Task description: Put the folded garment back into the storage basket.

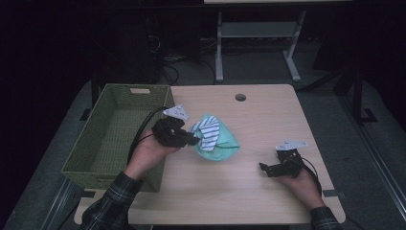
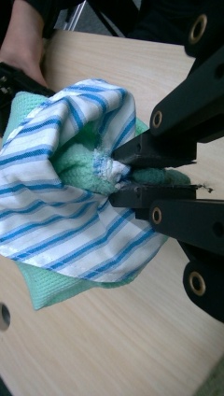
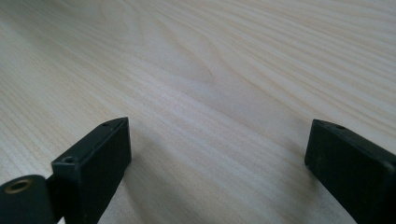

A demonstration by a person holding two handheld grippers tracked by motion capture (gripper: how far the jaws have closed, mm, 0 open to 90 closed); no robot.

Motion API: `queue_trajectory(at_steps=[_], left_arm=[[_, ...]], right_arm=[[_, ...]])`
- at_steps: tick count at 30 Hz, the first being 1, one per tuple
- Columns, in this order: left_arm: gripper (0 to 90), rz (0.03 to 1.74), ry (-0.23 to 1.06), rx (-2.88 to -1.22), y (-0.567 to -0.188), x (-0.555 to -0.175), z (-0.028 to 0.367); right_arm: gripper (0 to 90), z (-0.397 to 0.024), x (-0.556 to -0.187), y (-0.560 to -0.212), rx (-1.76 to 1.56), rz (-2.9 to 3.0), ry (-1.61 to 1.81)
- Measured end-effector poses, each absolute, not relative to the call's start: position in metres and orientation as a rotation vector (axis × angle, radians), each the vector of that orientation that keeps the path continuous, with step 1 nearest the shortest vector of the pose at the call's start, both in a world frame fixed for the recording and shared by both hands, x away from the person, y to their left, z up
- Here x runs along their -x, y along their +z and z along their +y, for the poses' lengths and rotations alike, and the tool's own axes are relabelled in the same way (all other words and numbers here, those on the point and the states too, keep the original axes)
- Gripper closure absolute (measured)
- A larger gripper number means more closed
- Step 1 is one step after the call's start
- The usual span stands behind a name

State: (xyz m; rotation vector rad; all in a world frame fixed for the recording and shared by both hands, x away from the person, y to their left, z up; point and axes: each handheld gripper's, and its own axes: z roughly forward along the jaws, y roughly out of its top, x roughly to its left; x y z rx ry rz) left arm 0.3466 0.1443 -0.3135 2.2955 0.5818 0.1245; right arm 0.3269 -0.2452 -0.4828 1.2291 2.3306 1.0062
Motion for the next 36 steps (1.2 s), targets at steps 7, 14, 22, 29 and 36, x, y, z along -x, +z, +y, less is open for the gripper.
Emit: queue_trajectory(at_steps=[7,14,22,29,36], left_arm=[[81.0,0.626,0.157,-2.276,-0.307,-0.351,0.162],[81.0,0.682,0.193,-2.258,-0.301,-0.353,0.184],[81.0,0.754,0.246,-2.228,-0.294,-0.352,0.211],[81.0,0.811,0.300,-2.203,-0.289,-0.352,0.232],[81.0,0.897,0.335,-2.164,-0.288,-0.352,0.253]], right_arm=[[6.5,-0.245,-0.327,-0.483,-1.229,2.330,1.006],[6.5,-0.245,-0.327,-0.483,-1.229,2.330,1.007],[6.5,-0.245,-0.327,-0.483,-1.230,2.329,1.007],[6.5,-0.245,-0.327,-0.483,-1.231,2.329,1.006],[6.5,-0.245,-0.327,-0.483,-1.231,2.329,1.006]])
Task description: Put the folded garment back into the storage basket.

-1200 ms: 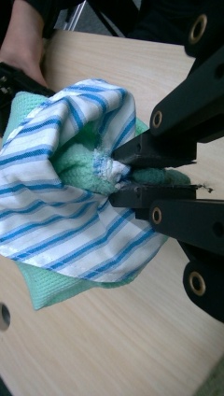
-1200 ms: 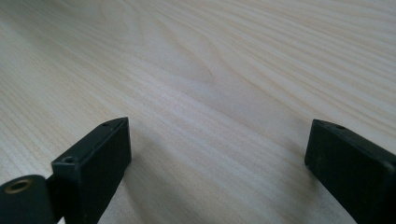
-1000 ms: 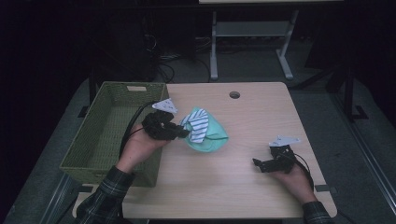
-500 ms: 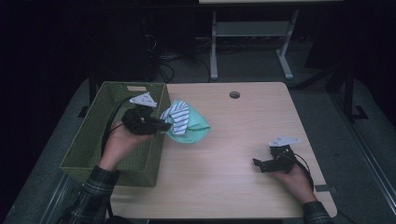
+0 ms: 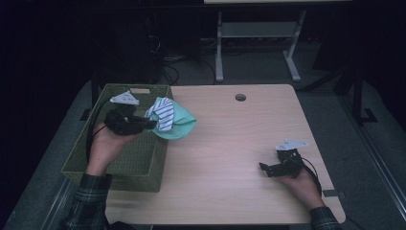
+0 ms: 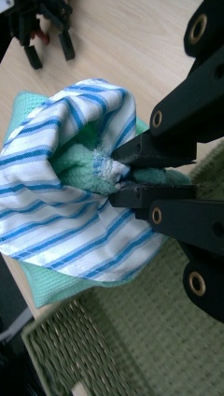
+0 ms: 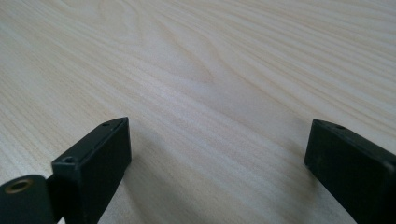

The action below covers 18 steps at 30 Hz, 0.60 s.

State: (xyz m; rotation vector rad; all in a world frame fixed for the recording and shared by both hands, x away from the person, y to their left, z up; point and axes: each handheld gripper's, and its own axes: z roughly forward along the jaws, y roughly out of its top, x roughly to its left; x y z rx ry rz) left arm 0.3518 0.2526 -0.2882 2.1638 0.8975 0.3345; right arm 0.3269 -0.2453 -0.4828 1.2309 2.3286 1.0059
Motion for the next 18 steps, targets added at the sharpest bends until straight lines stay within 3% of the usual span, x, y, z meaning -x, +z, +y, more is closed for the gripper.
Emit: queue_trajectory(at_steps=[18], left_arm=[[80.9,1.063,0.427,-2.096,-0.300,-0.346,0.299]], right_arm=[[6.5,-0.246,-0.327,-0.483,-1.224,2.325,1.006]])
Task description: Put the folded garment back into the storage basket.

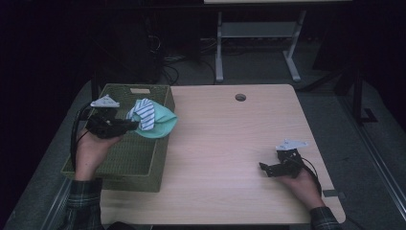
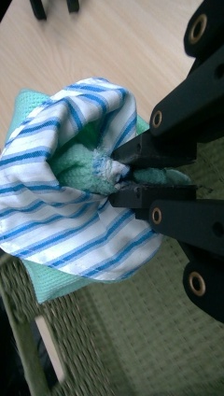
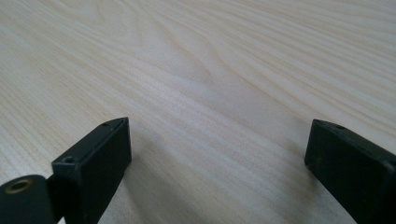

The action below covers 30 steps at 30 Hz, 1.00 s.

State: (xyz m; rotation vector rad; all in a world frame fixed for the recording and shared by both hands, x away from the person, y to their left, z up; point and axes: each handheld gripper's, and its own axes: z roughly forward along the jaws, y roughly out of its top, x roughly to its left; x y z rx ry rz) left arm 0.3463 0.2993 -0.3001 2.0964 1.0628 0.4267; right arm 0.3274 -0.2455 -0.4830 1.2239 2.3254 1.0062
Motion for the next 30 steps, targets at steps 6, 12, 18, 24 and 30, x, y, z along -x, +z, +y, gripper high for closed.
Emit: queue_trajectory(at_steps=[6,12,18,24,30], left_arm=[[80.8,1.097,0.457,-2.061,-0.303,-0.344,0.316],[80.7,1.153,0.505,-2.053,-0.308,-0.343,0.330],[80.7,1.209,0.508,-2.047,-0.320,-0.347,0.344],[80.7,1.244,0.503,-2.051,-0.334,-0.354,0.349],[80.7,1.262,0.493,-2.068,-0.348,-0.360,0.346]], right_arm=[[6.5,-0.245,-0.327,-0.483,-1.224,2.325,1.006],[6.5,-0.245,-0.327,-0.483,-1.224,2.325,1.006],[6.5,-0.245,-0.327,-0.483,-1.229,2.325,1.005],[6.5,-0.245,-0.327,-0.483,-1.226,2.326,1.006],[6.5,-0.245,-0.327,-0.483,-1.228,2.326,1.005]])
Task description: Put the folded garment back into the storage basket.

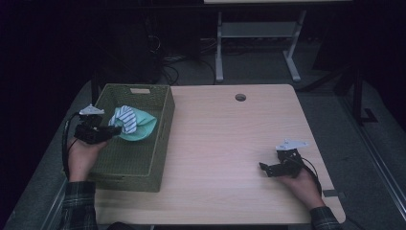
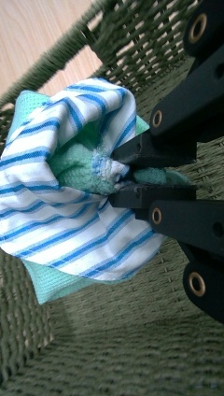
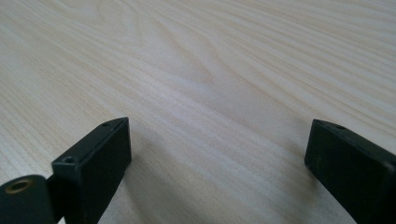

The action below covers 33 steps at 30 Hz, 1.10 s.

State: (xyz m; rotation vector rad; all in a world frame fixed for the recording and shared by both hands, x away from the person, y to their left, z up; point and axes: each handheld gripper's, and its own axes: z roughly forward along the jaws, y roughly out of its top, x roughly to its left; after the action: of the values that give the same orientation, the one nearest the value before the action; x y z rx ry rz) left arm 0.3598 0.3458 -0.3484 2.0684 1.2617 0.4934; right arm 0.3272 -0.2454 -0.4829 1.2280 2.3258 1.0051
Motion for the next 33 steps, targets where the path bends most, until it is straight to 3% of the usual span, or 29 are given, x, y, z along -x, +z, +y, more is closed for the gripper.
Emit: queue_trajectory(at_steps=[33], left_arm=[[77.5,1.386,0.355,-2.277,-0.402,-0.381,0.337]], right_arm=[[6.5,-0.245,-0.327,-0.483,-1.224,2.326,1.006]])
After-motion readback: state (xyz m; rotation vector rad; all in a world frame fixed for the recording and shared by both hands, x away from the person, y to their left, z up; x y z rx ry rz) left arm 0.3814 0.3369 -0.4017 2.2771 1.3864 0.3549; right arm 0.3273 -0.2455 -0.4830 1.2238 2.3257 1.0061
